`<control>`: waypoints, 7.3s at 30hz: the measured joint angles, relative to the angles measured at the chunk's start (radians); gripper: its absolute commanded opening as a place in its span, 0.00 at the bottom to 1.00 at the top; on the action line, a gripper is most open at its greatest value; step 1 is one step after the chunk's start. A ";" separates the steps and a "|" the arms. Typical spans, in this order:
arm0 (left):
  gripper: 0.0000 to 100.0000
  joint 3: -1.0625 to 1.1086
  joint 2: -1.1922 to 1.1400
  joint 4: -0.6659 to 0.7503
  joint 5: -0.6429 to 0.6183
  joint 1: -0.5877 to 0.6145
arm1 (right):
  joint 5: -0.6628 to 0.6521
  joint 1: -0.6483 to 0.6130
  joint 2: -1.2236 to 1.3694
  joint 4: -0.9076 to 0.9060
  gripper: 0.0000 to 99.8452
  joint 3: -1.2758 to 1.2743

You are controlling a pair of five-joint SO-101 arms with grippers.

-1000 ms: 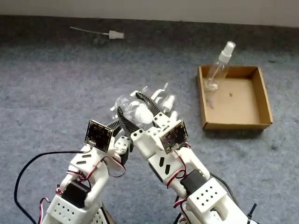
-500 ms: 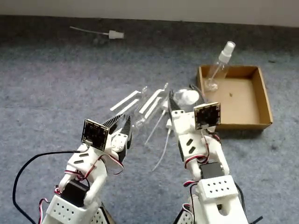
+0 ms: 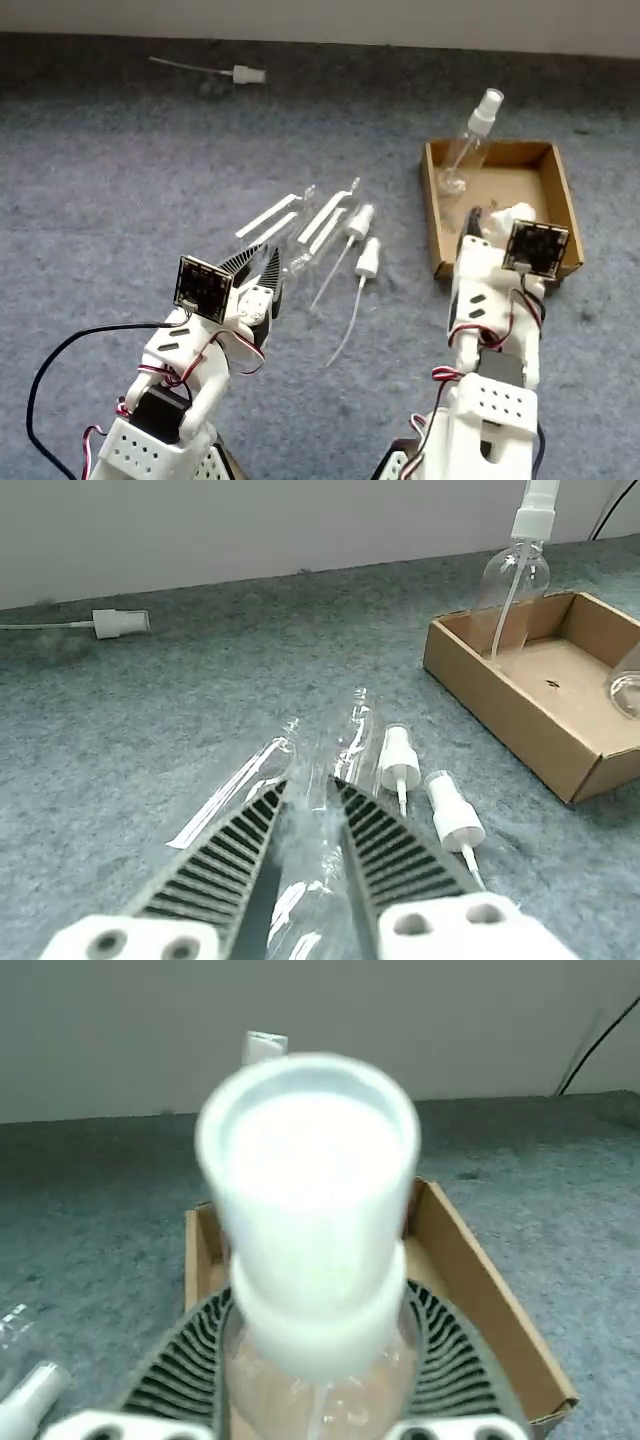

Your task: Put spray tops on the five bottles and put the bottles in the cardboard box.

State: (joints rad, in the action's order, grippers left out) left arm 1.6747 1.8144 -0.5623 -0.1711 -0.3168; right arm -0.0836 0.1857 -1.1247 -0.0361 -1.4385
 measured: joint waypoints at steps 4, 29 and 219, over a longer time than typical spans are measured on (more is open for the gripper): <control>0.00 0.000 0.000 0.000 0.002 0.000 | 0.000 0.064 0.002 -0.006 0.04 0.055; 0.00 0.000 0.000 -0.028 0.002 0.000 | -0.017 0.163 1.007 -0.026 0.04 0.856; 0.01 -0.502 -0.373 -0.370 0.552 0.342 | 0.181 -0.477 0.384 -0.551 0.06 0.269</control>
State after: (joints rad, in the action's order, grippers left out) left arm 1.1730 1.4415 -0.9321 0.3813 0.0253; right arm 0.0974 -0.2915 -0.7411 -0.5869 -1.1699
